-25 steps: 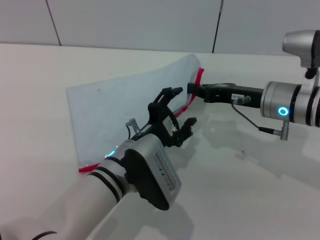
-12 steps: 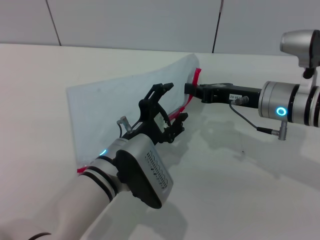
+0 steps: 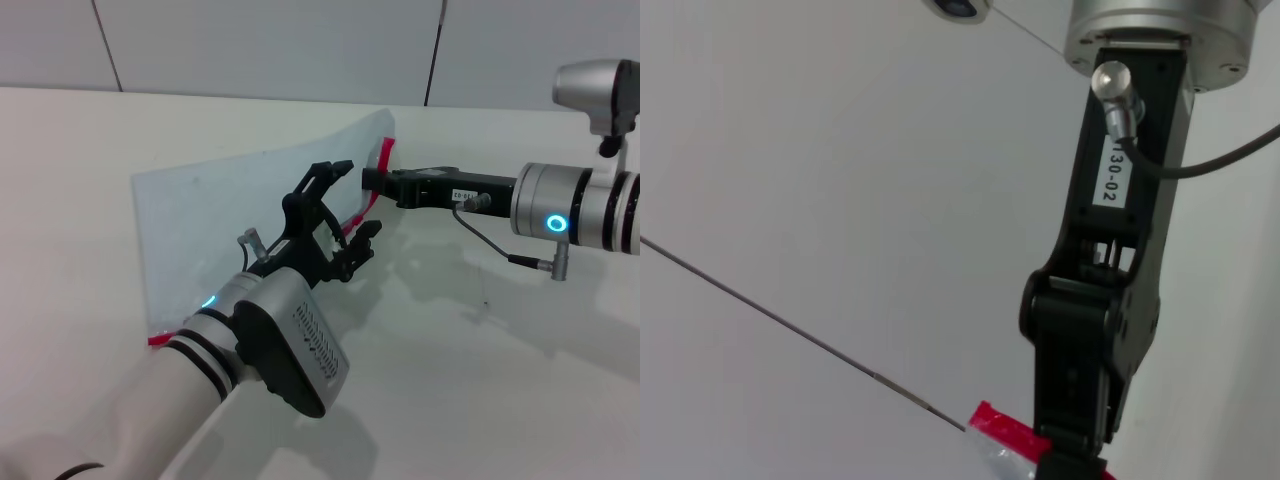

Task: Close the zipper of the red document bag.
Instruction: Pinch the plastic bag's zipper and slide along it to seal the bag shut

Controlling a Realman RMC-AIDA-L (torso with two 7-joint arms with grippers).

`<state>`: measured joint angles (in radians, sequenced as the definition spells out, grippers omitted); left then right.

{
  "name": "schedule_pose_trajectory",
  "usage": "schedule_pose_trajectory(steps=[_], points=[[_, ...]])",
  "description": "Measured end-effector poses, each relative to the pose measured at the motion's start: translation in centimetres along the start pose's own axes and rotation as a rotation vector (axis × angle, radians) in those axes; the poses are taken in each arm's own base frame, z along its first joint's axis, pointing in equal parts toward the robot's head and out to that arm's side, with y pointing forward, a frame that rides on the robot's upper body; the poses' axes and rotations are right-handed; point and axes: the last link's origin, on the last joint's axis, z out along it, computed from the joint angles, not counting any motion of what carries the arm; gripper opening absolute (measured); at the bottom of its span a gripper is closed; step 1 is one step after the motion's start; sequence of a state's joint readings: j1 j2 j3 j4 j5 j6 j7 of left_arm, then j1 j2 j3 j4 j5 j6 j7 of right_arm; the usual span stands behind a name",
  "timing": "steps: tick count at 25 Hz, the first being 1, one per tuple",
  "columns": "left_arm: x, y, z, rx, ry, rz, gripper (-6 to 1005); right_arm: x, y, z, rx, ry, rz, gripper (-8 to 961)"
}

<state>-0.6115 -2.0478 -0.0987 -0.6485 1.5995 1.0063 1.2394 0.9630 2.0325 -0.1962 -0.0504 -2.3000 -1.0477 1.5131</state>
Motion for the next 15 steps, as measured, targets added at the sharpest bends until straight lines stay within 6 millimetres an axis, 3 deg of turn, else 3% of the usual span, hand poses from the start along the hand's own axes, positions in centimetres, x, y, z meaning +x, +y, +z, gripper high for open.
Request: schedule_pose_trajectory(steps=[15], points=[[-0.55, -0.22, -0.40, 0.024, -0.014, 0.002, 836, -0.01, -0.17, -0.16, 0.005, -0.006, 0.004, 32]])
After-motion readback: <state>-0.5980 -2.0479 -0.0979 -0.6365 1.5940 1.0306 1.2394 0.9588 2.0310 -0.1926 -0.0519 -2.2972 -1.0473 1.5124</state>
